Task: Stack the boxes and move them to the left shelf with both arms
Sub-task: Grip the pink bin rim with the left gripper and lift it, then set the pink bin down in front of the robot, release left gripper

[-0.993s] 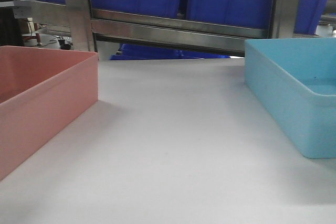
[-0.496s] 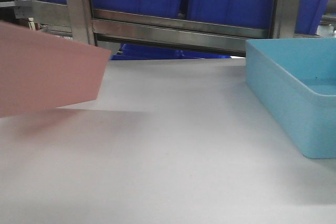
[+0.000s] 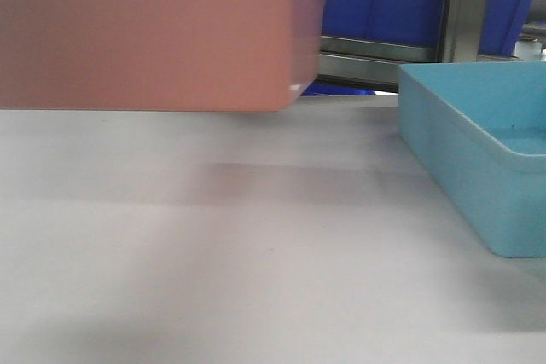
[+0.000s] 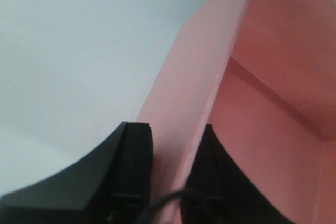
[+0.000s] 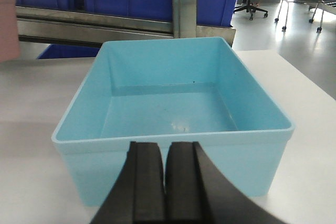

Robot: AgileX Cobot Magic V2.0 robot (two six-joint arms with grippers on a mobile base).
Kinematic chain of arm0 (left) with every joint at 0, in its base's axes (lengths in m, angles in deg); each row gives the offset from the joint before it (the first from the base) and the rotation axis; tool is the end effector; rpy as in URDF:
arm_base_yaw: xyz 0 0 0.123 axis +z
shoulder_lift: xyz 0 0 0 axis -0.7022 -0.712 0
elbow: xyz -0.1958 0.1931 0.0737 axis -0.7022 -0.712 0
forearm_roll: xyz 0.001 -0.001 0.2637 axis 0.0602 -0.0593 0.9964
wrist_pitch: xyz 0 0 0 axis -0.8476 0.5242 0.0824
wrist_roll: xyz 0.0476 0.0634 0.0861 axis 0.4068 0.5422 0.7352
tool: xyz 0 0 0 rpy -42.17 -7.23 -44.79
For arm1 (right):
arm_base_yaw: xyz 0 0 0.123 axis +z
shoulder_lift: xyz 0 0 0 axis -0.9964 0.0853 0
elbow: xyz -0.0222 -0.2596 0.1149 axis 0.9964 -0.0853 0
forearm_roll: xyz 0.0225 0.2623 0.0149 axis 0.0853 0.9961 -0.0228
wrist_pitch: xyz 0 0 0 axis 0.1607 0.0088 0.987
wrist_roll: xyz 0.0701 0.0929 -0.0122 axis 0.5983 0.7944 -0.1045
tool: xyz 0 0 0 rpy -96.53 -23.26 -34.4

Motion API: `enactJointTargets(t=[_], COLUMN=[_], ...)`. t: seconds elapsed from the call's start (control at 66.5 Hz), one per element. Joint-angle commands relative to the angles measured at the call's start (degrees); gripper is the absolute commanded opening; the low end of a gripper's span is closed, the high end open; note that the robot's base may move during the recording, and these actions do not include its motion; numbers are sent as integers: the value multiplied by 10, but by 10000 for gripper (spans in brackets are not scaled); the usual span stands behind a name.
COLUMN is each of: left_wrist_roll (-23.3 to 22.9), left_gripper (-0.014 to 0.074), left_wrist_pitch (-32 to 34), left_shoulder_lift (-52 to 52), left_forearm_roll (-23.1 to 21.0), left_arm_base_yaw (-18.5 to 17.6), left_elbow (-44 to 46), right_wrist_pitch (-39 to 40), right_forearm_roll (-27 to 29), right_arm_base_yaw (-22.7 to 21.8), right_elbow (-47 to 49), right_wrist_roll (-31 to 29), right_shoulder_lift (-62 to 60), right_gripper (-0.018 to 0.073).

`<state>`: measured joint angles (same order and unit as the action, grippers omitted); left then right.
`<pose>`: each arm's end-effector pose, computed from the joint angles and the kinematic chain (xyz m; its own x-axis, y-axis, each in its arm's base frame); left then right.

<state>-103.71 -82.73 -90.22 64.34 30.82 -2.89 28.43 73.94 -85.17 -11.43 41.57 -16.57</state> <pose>0.4018 -0.1155 0.2980 -0.7460 -0.4913 -0.4495 -0.2181 0.8181 -0.5321 0.0954 -0.0012 0.1970 -0.0005 0.0738 -0.9973 0.0094 0.9972 0.0738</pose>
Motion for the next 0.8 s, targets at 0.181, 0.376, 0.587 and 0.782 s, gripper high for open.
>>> enactJointTargets(t=[0.181,0.376,0.587,0.782], left_wrist_roll=[-103,-131,-167,-167], left_gripper=[-3,-3,-3,-2], left_wrist_pitch=[98,108,111,102], left_shoulder_lift=[-41,-87,-127,-146], left_forearm_roll=[-2,38,46,46], left_arm_base_yaw=[-56,-79,-89,-93], left_elbow=[16,16,16,16], right_wrist_pitch=[51,51,51,51], right_forearm_roll=[-6,-5,-5,-5], right_arm_base_yaw=[-4,-4,-4,-4], right_elbow=[11,11,11,11], right_wrist_roll=[-4,-4,-4,-4], right_shoulder_lift=[-12,-12,-12,-12], right_gripper=[55,55,55,55])
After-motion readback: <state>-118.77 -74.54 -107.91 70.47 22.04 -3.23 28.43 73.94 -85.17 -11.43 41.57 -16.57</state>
